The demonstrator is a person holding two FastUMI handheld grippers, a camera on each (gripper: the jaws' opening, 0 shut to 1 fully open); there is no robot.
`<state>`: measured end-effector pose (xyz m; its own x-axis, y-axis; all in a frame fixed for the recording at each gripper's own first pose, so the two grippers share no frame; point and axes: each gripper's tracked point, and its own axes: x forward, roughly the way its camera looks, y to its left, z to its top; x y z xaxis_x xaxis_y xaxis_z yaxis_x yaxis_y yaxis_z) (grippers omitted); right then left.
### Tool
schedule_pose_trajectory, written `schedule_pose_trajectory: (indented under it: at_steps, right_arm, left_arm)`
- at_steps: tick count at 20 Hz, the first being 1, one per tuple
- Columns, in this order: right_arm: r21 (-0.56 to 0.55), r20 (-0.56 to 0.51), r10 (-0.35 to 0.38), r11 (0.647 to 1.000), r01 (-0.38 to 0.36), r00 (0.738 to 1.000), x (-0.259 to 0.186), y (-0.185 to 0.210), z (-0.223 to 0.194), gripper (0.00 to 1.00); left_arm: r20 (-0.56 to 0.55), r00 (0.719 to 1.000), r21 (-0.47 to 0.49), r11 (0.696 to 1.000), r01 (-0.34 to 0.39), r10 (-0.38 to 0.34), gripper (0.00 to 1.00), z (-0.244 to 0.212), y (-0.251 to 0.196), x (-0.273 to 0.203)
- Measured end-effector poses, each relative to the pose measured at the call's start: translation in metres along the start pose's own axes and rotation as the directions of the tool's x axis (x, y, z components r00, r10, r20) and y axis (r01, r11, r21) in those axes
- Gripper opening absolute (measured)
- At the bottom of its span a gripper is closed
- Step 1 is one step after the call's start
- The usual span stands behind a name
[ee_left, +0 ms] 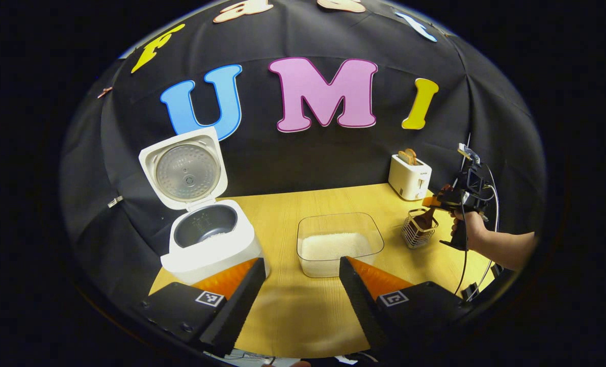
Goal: Close the left gripper, press the button to open the rice cooker; take a wooden spoon from the chopstick holder with the right hand, scoop a spoonful of rice and pour it into the rice cooker, then put the wooden spoon back into the chopstick holder.
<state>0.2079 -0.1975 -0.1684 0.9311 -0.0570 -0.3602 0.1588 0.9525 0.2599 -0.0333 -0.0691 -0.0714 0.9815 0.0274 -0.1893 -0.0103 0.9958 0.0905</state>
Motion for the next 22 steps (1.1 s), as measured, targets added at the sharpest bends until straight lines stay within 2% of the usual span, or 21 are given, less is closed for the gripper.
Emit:
schedule_pose_trajectory:
  at_steps: [3, 5, 7, 12, 16, 22]
  right_arm:
    - [-0.043, 0.051, 0.007, 0.999, -0.004, 0.999, -0.018, 0.006, 0.019, 0.18]
    - [-0.051, 0.088, -0.002, 0.999, 0.007, 0.996, -0.034, 0.013, 0.038, 0.18]
    - [-0.069, 0.13, -0.015, 0.997, 0.024, 0.991, -0.045, 0.019, 0.059, 0.18]
    - [-0.093, 0.203, -0.004, 0.995, 0.024, 0.979, -0.076, 0.052, 0.098, 0.18]
    - [-0.098, 0.191, 0.023, 0.995, -0.004, 0.981, -0.092, 0.096, 0.094, 0.18]
    - [-0.153, 0.155, 0.111, 0.984, -0.087, 0.982, -0.105, 0.188, 0.063, 0.18]
  left_arm:
    - [0.008, 1.0, -0.052, 0.999, 0.013, -0.012, 0.95, 0.0, 0.002, 0.002]
    - [0.003, 1.0, -0.053, 0.998, 0.027, -0.027, 0.94, -0.002, 0.006, 0.007]
    - [0.021, 1.0, -0.033, 0.999, 0.01, -0.009, 0.95, 0.003, 0.019, 0.01]
    - [0.054, 0.998, -0.089, 0.995, 0.037, -0.033, 0.95, 0.007, 0.039, 0.009]
    - [0.085, 0.996, -0.061, 0.998, -0.019, 0.024, 0.95, 0.01, 0.08, 0.011]
    - [0.117, 0.993, -0.125, 0.992, 0.008, 0.007, 0.95, 0.013, 0.122, 0.012]
